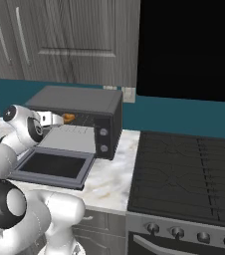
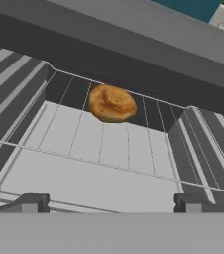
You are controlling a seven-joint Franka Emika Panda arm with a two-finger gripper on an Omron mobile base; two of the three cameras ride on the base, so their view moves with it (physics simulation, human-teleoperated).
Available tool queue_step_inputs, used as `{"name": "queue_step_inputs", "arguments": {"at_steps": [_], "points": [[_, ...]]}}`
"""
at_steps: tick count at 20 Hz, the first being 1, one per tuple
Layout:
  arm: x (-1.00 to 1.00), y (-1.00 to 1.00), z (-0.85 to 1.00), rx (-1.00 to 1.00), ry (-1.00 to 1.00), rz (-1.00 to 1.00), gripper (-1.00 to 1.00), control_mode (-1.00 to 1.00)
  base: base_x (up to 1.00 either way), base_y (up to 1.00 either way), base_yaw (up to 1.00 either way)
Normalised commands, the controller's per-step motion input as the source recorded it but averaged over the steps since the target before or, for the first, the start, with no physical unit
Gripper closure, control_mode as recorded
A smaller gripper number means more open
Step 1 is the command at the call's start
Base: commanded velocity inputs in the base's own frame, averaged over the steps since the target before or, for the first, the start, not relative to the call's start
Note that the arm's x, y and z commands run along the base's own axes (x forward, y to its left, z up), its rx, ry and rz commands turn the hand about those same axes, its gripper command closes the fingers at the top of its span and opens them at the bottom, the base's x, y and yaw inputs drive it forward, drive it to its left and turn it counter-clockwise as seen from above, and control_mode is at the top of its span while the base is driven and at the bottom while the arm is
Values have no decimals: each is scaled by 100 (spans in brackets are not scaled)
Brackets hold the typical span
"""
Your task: Pick up the heated bread from the toaster oven and place it in the bowl. Then move the bread bowl to the dining counter.
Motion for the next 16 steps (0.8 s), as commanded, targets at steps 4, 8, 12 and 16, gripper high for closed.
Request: {"name": "queue_step_inputs", "arguments": {"at_steps": [4, 8, 12, 16], "points": [[24, 4, -19, -6, -6, 0, -100, -100, 0, 0, 0], [21, 1, -14, -6, -8, 0, -100, -100, 0, 0, 0], [15, 2, -14, -7, -8, 0, -100, -100, 0, 0, 0], [8, 7, -16, -8, -5, 0, -100, -100, 0, 0, 0]]}}
